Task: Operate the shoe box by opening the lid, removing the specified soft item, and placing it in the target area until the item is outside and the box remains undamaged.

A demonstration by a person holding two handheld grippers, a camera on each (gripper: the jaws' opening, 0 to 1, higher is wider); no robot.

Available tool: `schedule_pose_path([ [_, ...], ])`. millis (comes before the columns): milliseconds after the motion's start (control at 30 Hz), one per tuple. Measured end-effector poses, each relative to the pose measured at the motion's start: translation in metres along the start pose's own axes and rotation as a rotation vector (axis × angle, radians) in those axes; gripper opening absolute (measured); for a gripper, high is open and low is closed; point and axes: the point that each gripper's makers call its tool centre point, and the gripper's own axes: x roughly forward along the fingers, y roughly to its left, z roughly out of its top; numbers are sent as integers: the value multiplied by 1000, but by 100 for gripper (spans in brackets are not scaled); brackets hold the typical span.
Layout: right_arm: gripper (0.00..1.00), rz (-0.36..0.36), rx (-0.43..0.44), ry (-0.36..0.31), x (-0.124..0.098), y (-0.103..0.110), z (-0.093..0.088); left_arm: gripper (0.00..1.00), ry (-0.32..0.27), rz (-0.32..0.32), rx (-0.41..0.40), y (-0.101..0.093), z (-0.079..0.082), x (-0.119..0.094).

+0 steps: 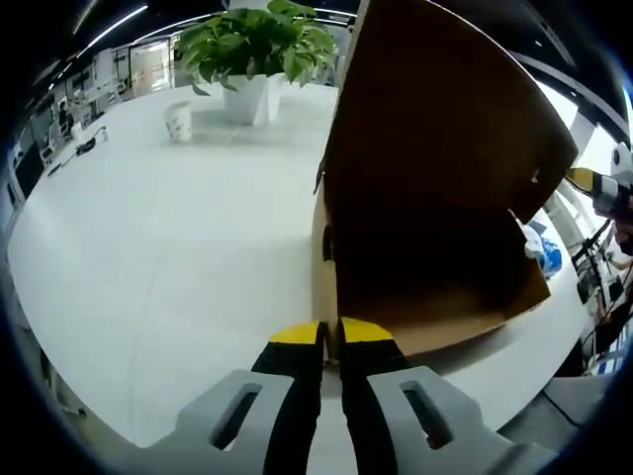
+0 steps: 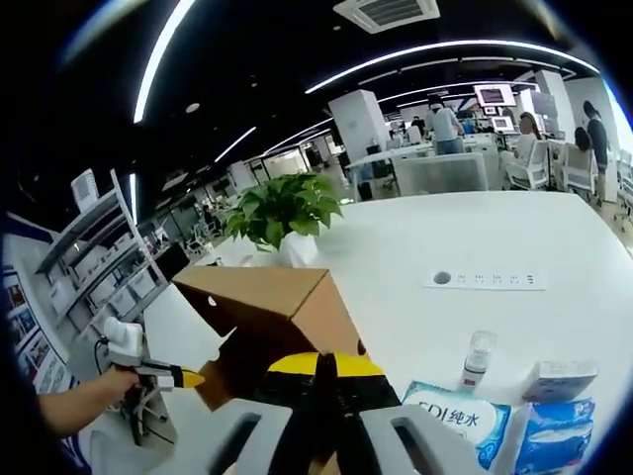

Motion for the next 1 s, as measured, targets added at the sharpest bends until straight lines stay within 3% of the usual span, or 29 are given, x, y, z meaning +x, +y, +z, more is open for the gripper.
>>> schedule_pose_path([
  [1000, 0, 2, 11, 20, -10, 4, -28, 5, -5, -5, 39, 0, 0, 0],
])
